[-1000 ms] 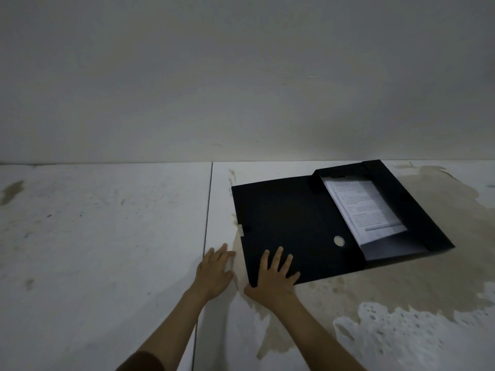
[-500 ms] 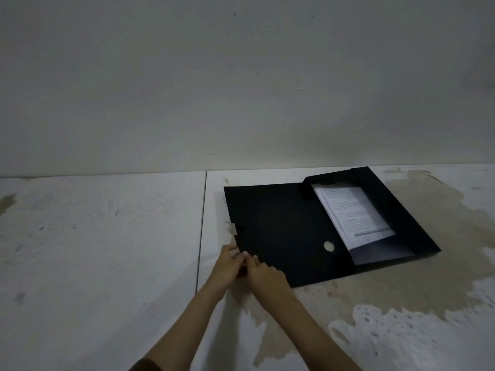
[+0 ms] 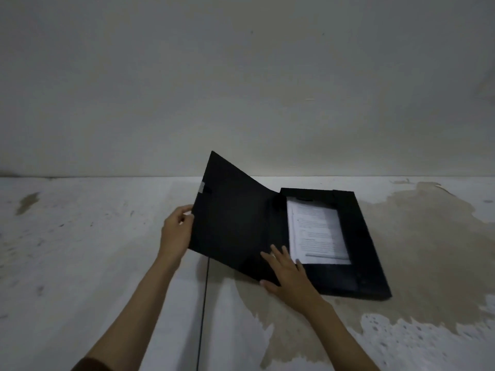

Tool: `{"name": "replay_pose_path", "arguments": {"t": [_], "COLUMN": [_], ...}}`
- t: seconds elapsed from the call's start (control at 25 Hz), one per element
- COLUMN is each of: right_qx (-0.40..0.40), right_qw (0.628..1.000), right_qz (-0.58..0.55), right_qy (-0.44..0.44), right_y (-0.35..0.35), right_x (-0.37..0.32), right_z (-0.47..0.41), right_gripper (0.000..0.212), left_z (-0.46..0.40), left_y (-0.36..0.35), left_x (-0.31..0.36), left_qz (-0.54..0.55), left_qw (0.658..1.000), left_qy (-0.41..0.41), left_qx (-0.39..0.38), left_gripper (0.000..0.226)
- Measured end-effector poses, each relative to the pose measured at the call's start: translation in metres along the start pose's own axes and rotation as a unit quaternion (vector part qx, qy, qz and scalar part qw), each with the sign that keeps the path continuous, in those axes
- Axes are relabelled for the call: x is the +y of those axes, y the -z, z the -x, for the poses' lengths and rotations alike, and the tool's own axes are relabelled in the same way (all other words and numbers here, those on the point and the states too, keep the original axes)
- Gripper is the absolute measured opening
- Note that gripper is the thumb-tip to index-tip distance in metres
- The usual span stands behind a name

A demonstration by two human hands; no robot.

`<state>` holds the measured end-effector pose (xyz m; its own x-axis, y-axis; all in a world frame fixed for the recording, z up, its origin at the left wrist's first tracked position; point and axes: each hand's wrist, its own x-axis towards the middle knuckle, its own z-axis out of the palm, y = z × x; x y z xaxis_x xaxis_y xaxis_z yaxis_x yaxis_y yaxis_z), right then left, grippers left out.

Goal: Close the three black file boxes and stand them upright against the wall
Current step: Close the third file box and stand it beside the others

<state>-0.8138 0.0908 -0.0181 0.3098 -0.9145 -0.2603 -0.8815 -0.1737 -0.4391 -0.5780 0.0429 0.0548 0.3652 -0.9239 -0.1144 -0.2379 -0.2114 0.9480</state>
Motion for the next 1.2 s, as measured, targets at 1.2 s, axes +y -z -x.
{"name": "replay_pose_path", "arguments": {"t": [1.2], "right_qx": [0.244], "right_qw": [0.814], "right_qz": [-0.468], "right_qy": [-0.241], "right_y": [0.066], "right_x": [0.066], "right_z": [0.001], "right_gripper": [0.032], "left_z": [0.012], "left_y": [-0.114], "left_x": [-0.04], "left_qz": [-0.433], "left_qw": [0.794], "left_qy": [-0.153], "left_qx": [-0.399], "left_gripper": [0.061]}}
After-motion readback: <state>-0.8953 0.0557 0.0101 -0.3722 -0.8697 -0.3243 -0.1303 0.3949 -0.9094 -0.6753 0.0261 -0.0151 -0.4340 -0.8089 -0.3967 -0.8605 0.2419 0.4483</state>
